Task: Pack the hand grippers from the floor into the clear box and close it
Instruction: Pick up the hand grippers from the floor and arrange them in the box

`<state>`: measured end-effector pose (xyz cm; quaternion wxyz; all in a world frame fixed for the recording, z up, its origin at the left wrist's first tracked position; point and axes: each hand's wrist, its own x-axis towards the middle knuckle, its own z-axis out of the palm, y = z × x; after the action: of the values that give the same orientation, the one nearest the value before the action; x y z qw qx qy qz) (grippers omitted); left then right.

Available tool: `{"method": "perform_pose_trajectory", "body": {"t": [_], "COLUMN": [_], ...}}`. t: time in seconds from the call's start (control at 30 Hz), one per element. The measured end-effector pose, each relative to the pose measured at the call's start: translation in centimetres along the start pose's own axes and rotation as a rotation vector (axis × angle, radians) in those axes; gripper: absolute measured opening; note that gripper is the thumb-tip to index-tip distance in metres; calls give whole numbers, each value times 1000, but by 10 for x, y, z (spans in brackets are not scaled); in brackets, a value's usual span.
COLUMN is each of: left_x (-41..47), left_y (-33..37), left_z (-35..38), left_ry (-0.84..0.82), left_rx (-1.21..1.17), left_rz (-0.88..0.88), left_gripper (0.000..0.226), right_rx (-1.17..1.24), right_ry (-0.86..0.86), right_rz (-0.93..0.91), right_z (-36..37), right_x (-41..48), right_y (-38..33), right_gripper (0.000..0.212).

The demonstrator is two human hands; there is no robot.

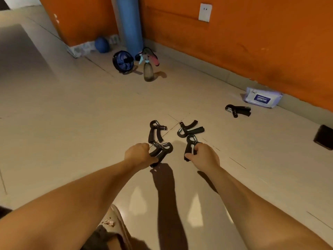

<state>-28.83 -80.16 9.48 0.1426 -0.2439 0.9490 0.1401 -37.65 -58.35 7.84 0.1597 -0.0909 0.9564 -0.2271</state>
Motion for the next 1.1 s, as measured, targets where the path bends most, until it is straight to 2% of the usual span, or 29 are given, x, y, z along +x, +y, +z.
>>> {"method": "perform_pose_trajectory", "body": {"t": [0.1, 0.2, 0.33, 0.4, 0.5, 0.6, 0.8, 1.1], "left_x": [44, 79, 101, 104, 105, 104, 84, 1], "left_y": [-6, -9, -9, -8, -9, -7, 6, 52], "left_z": [28, 55, 89, 104, 118, 116, 114, 101], "left_ry": [-17, -46, -82, -50, 16, -11, -33, 20], "left_rx": [-30, -18, 8, -1, -23, -78, -246, -387], "left_rz": [-2, 9, -5, 7, 11, -28, -86, 60], "left_gripper": [65, 71, 70, 65, 57, 55, 52, 54], "right_rx": [-31, -1, -81, -158, -199, -130, -121, -48], "right_ry": [-22, -22, -16, 8, 70, 53, -5, -18], "right_rz": [37, 76, 157, 200, 189, 198, 277, 181], "right_z": [25, 51, 88, 100, 111, 111, 96, 31], "right_x": [41, 77, 107, 114, 117, 114, 85, -1], "right_y": [9, 18, 28, 32, 35, 33, 63, 116], "right_gripper": [45, 70, 90, 95, 88, 72, 60, 45]}}
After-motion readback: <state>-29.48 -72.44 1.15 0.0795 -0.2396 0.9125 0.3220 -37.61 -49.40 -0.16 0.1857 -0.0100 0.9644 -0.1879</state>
